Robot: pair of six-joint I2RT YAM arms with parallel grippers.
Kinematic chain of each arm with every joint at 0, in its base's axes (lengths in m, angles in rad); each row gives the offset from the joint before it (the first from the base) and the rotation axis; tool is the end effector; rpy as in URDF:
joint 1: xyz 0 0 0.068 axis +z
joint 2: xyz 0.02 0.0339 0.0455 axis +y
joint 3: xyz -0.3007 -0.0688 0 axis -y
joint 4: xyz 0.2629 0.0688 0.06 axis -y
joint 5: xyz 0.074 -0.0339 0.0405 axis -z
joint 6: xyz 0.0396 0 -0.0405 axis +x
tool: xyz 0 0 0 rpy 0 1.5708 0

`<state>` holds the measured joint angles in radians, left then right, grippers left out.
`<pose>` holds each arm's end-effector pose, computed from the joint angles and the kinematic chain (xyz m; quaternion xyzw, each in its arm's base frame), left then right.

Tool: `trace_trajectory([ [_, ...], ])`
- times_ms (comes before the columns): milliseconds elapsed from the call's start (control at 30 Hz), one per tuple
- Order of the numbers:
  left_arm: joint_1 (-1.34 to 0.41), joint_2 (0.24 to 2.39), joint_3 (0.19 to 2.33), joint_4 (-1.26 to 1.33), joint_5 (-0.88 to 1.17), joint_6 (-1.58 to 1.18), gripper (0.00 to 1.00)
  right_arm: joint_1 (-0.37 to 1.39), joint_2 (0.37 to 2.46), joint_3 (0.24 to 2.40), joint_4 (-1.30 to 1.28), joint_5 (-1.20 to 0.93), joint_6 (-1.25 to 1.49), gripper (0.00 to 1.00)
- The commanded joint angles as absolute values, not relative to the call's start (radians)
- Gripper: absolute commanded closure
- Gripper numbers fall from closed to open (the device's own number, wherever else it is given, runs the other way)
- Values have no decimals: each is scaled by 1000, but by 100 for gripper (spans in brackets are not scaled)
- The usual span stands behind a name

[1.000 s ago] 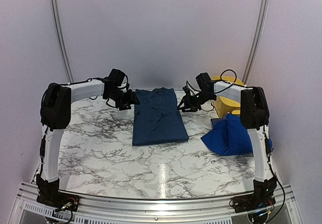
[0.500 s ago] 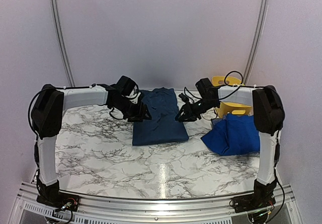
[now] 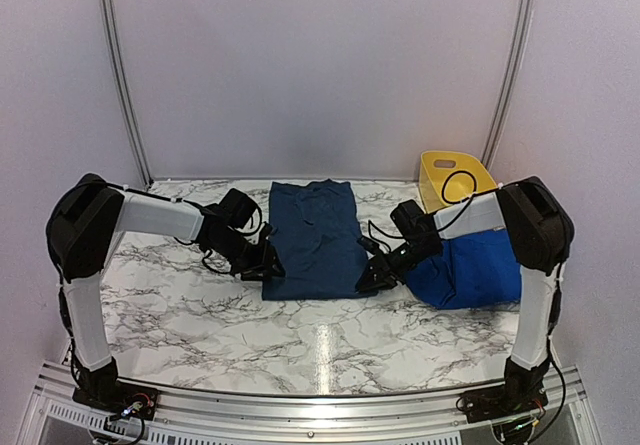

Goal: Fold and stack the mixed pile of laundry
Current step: Smooth out the 2/3-rectangle-folded T-shirt at the center of the board.

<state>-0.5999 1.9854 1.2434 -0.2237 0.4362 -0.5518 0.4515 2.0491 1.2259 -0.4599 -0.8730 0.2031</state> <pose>0.3521 -0.2611 0.1649 0.0869 0.9301 -0.3316 0.1315 0.3551 0.2059 0.1331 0.1712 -0.8825 -0.4380 0.0115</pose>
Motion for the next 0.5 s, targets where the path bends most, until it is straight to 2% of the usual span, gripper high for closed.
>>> trace_trajectory([
  [0,-618,1851,1140,-248,390,-577,52,464,1929,1153,-532,-895,177,82],
  [200,-620,1698,976,-201,362,-672,41,419,1786,1109,-549,-838,229,71],
  [467,-637,1716,873,-66,406,-766,41,382,1851,1083,-496,-759,238,66],
])
